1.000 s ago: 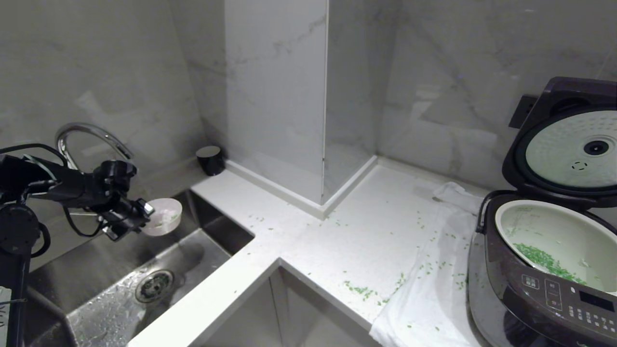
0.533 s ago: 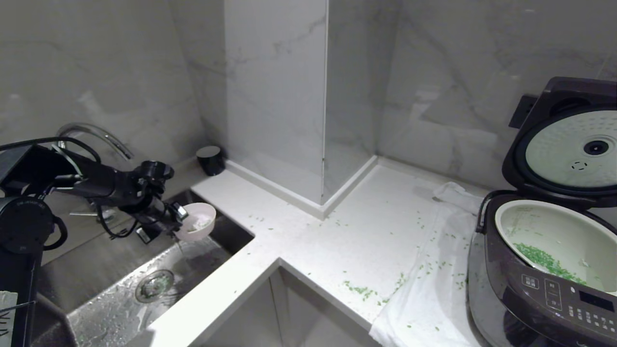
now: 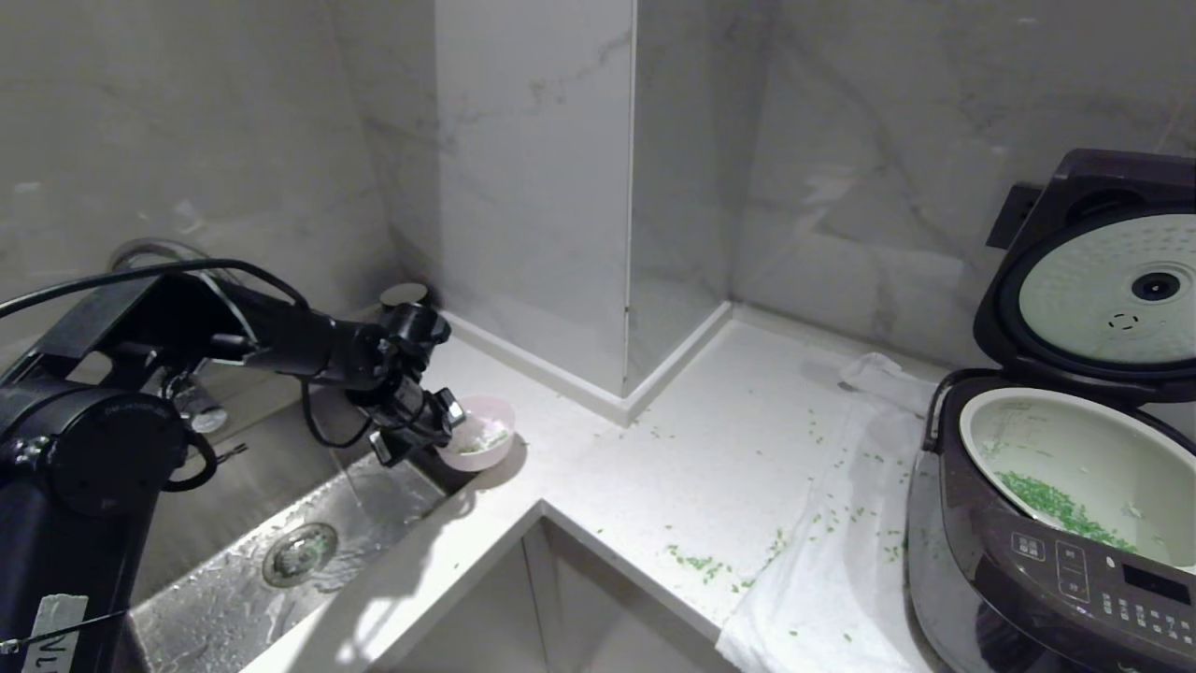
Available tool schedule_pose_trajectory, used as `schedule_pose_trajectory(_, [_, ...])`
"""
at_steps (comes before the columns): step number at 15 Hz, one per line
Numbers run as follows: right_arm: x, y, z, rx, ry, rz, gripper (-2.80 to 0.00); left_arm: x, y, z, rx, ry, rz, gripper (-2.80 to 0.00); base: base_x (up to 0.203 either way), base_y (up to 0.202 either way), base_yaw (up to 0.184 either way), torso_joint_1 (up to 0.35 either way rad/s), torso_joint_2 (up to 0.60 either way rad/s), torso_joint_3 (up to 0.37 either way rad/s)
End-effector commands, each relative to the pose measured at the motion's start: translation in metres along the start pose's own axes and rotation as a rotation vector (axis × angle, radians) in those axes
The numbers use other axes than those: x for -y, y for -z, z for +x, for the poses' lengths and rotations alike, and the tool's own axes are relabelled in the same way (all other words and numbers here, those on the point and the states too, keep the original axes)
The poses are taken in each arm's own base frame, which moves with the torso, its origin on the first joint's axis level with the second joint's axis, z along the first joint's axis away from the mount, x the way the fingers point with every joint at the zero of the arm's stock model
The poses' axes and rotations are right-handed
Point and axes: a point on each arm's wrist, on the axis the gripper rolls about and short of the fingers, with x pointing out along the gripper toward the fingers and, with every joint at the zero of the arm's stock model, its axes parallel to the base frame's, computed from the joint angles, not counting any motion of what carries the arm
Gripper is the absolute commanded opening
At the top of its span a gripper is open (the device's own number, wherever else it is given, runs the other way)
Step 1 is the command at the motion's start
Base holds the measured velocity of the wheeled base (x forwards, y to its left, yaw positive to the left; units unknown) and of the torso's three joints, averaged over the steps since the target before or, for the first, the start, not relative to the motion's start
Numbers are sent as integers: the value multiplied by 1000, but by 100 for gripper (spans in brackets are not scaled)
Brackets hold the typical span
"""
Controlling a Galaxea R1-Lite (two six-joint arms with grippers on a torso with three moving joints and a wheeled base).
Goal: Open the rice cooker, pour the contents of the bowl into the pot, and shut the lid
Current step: Fill a bowl with water from the tap
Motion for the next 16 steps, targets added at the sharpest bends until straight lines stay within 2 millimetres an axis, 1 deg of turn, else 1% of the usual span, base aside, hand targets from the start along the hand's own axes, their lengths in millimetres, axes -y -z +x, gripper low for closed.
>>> schedule_pose_trajectory(1, [0, 0, 0, -2, -1, 0, -280, 32, 27, -1, -46, 16, 76, -280, 0, 0, 0, 0, 0, 0])
schedule_pose_trajectory(2, [0, 0, 0, -2, -1, 0, -280, 44, 37, -1, -54, 29, 104, -280, 0, 0, 0, 0, 0, 0])
schedule_pose_trajectory(5, [0, 0, 0, -2, -1, 0, -280, 70, 55, 1, -52, 74, 156, -280, 0, 0, 0, 0, 0, 0])
schedule_pose_trajectory(9, [0, 0, 0, -1, -1, 0, -280, 95, 86, 10, -71, 103, 221, -280, 0, 0, 0, 0, 0, 0])
schedule_pose_trajectory(11, [0, 0, 0, -2, -1, 0, -280, 100, 100, 16, -90, 99, 243, -280, 0, 0, 0, 0, 0, 0])
schedule_pose_trajectory(13, [0, 0, 0, -2, -1, 0, -280, 101, 108, 24, -80, 75, 234, -280, 0, 0, 0, 0, 0, 0])
schedule_pose_trajectory(16, [0, 0, 0, -2, -1, 0, -280, 103, 113, 28, -76, 66, 233, -280, 0, 0, 0, 0, 0, 0])
